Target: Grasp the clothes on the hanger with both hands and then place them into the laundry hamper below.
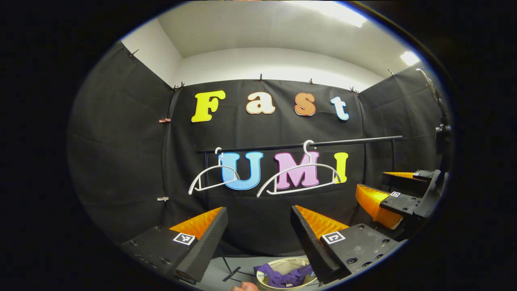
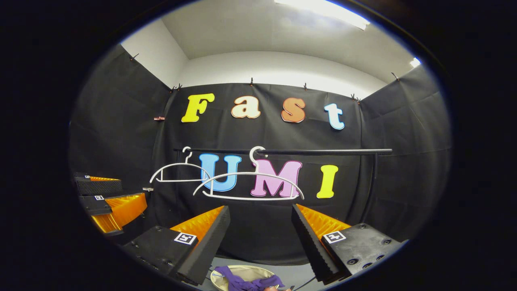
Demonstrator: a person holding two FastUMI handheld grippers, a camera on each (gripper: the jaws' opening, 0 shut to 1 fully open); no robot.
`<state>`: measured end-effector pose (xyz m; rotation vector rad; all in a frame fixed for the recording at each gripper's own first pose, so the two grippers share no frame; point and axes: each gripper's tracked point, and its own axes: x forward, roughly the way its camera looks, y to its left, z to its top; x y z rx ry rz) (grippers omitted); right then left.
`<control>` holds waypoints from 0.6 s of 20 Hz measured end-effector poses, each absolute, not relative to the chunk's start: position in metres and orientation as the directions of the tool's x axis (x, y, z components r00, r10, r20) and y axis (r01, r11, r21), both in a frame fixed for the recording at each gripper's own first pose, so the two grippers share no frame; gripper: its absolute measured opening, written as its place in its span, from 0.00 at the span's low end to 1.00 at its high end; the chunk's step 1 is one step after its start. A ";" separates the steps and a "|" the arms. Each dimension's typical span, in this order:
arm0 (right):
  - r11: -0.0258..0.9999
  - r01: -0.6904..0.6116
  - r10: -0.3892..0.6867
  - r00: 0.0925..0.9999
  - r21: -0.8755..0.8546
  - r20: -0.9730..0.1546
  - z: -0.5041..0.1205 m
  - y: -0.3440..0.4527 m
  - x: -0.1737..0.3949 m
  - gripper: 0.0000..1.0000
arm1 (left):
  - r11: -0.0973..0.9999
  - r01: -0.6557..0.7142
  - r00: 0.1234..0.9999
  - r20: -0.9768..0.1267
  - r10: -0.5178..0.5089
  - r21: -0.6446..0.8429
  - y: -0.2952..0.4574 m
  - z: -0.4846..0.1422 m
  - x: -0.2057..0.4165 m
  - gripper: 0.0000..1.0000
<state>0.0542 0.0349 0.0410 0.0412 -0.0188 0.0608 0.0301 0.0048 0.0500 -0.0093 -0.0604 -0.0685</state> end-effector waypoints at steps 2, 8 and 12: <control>0.997 -0.060 0.059 0.998 0.040 0.019 0.041 0.035 0.054 0.98 | 0.997 0.071 0.996 0.062 -0.070 -0.008 0.005 0.050 0.028 0.97; 0.997 -0.063 0.062 0.998 0.037 0.026 0.044 0.039 0.051 0.98 | 0.997 0.077 0.995 0.061 -0.077 -0.011 0.005 0.052 0.027 0.98; 0.997 -0.067 0.066 0.997 0.033 0.032 0.046 0.041 0.050 0.98 | 0.997 0.081 0.995 0.060 -0.080 -0.012 0.006 0.052 0.027 0.98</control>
